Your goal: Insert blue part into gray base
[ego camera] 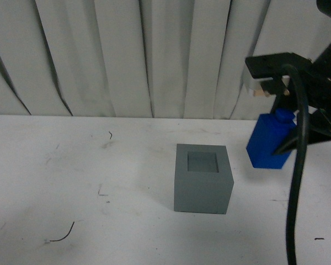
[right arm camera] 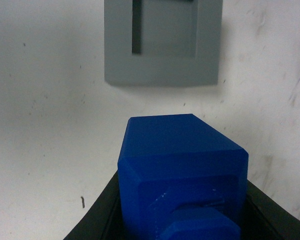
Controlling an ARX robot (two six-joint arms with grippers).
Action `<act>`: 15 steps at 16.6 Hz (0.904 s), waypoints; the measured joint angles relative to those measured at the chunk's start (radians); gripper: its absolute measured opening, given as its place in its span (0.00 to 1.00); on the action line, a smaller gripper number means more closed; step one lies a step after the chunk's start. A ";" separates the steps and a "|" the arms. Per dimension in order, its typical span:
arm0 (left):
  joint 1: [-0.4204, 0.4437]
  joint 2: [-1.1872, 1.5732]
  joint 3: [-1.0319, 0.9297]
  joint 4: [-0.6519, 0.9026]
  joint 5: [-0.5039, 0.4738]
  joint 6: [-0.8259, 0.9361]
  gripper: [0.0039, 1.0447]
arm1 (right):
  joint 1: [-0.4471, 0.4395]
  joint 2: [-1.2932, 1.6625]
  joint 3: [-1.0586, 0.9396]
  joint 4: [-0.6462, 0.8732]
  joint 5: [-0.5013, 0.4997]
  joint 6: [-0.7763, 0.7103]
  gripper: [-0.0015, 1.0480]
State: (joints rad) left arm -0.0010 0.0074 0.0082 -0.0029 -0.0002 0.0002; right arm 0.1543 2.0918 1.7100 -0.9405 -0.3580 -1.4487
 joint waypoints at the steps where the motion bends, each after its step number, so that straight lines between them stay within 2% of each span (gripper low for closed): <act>1: 0.000 0.000 0.000 0.000 0.000 0.000 0.94 | 0.027 0.004 0.038 -0.023 -0.010 0.014 0.45; 5: 0.000 0.000 0.000 0.000 0.000 0.000 0.94 | 0.128 0.061 0.135 -0.073 -0.021 0.061 0.45; 15: 0.000 0.000 0.000 0.000 0.000 0.000 0.94 | 0.179 0.148 0.186 -0.061 0.022 0.117 0.45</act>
State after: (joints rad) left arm -0.0010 0.0074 0.0082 -0.0032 -0.0002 -0.0002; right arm 0.3336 2.2398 1.8957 -1.0019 -0.3359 -1.3315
